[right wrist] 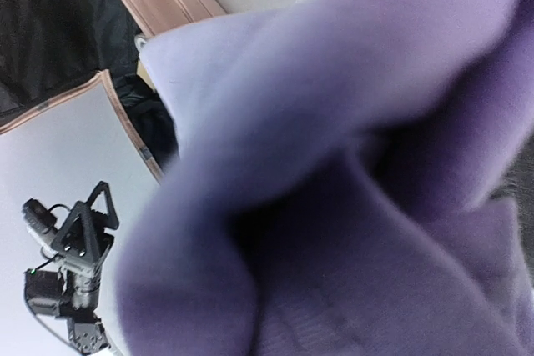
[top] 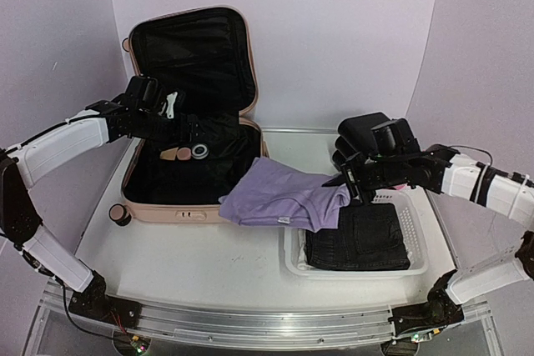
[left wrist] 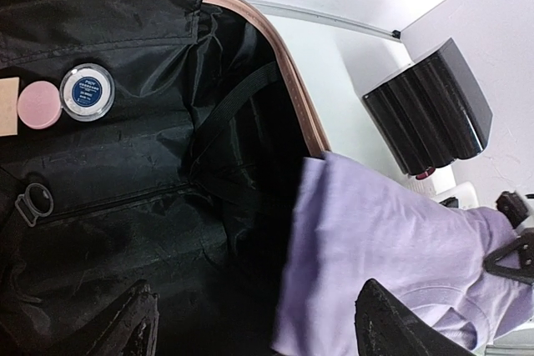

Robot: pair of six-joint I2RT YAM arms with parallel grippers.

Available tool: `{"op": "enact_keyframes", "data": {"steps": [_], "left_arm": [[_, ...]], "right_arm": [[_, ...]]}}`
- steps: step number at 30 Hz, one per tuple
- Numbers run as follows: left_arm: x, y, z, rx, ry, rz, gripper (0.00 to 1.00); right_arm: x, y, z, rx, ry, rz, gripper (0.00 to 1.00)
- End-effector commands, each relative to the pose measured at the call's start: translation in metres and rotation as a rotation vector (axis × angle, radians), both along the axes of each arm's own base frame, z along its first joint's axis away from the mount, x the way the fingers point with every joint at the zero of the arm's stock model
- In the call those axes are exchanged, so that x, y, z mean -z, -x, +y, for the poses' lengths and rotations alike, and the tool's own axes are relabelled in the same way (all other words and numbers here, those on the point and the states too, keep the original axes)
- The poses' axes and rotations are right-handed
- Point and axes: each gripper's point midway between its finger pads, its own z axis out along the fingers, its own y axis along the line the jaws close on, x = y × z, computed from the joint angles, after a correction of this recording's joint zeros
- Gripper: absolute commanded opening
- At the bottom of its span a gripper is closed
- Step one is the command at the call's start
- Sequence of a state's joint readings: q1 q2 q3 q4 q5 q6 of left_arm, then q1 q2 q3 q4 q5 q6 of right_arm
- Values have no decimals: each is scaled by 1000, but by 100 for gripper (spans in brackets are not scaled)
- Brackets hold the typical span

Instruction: Open, take out, and arrange the luggage

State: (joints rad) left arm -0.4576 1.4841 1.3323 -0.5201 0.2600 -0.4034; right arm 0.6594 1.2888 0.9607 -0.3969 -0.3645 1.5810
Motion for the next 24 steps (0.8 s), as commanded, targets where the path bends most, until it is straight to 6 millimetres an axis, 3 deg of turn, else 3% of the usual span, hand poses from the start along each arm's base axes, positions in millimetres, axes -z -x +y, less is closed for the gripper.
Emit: {"op": "enact_keyframes", "data": {"steps": [1, 6, 10, 14, 20, 24], "left_arm": [[-14, -2, -8, 10, 42, -36, 81], [-14, -2, -13, 23, 46, -34, 81], [-13, -1, -17, 38, 52, -25, 81], [-10, 1, -20, 47, 54, -18, 81], [-8, 2, -22, 55, 54, -13, 81], [-12, 5, -22, 65, 57, -21, 81]], "right_arm": [[-24, 15, -11, -53, -34, -56, 0], [-22, 30, -24, -73, -48, 12, 0], [-4, 46, -39, -96, -58, 121, 0], [-2, 46, -62, -162, -51, 91, 0], [16, 49, -108, -442, 175, -11, 0], [30, 53, -129, -534, 273, -7, 0]]}}
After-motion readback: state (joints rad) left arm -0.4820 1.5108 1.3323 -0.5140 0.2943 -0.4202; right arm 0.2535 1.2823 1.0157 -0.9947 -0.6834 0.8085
